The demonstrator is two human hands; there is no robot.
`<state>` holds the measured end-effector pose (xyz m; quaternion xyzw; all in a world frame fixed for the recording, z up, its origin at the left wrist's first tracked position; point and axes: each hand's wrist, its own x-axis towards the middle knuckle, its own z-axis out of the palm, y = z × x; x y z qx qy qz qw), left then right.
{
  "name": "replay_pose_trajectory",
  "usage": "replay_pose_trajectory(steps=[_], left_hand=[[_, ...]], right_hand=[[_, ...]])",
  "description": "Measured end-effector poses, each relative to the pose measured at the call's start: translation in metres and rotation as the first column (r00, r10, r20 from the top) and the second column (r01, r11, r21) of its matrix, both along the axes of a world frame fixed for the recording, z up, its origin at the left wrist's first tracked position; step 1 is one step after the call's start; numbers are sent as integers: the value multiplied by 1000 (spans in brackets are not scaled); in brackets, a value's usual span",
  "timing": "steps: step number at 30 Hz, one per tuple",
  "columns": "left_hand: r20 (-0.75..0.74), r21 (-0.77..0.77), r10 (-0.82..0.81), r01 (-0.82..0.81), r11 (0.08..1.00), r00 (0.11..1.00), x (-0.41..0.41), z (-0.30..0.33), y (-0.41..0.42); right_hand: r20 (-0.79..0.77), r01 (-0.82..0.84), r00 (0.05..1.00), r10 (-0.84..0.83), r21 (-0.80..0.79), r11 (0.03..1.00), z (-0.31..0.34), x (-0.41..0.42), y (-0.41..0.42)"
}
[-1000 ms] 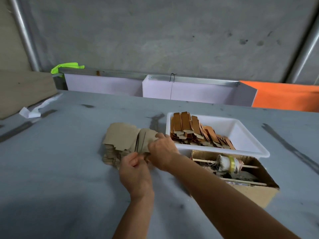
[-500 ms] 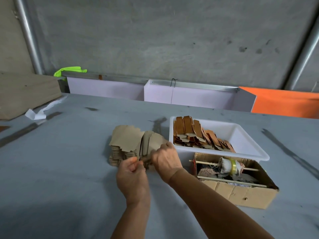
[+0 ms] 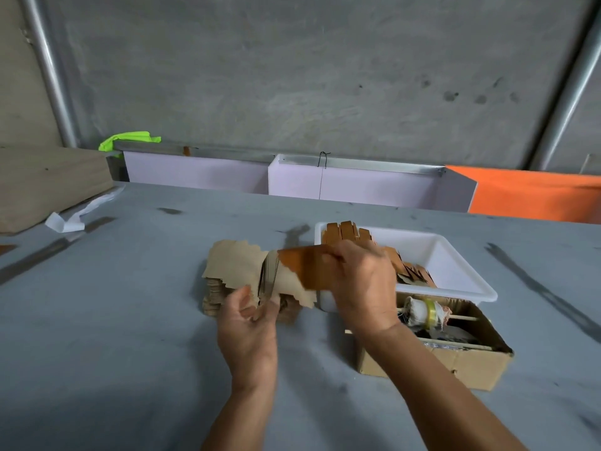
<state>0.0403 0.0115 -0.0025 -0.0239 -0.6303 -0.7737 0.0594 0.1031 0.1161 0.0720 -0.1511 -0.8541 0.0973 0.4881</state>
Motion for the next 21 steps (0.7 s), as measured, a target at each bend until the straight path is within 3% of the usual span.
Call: replay_pose_trajectory(steps=[2,6,9,13,17,19,21], left_hand=[[-35,-37,-69,68,997,997,4,6,0],[25,59,-333,331,942,943,23,19,2],[47,6,-441,441,898,896,39,18,8],[71,0,-518,519,855,852,58,11,18],[-16,-56,-565,564,824,825,74,6,26],[-111,-138,-586,571,809,803,81,5,26],[-224,-240,-601,554,797,767,86,2,24]], right_hand=[[26,-69,996,80,-284,956,0,25,7],[46,-117,977,210,-709,696,-15,74,18],[-11,-108,980,200,-869,483,-31,102,21],[-57,-114,983,173,-933,341,-48,134,32],[-133,-211,966,220,-898,386,-55,156,41],[-125,-231,963,238,-836,498,-59,164,44],[-39,-164,980,195,-713,682,-64,172,47]])
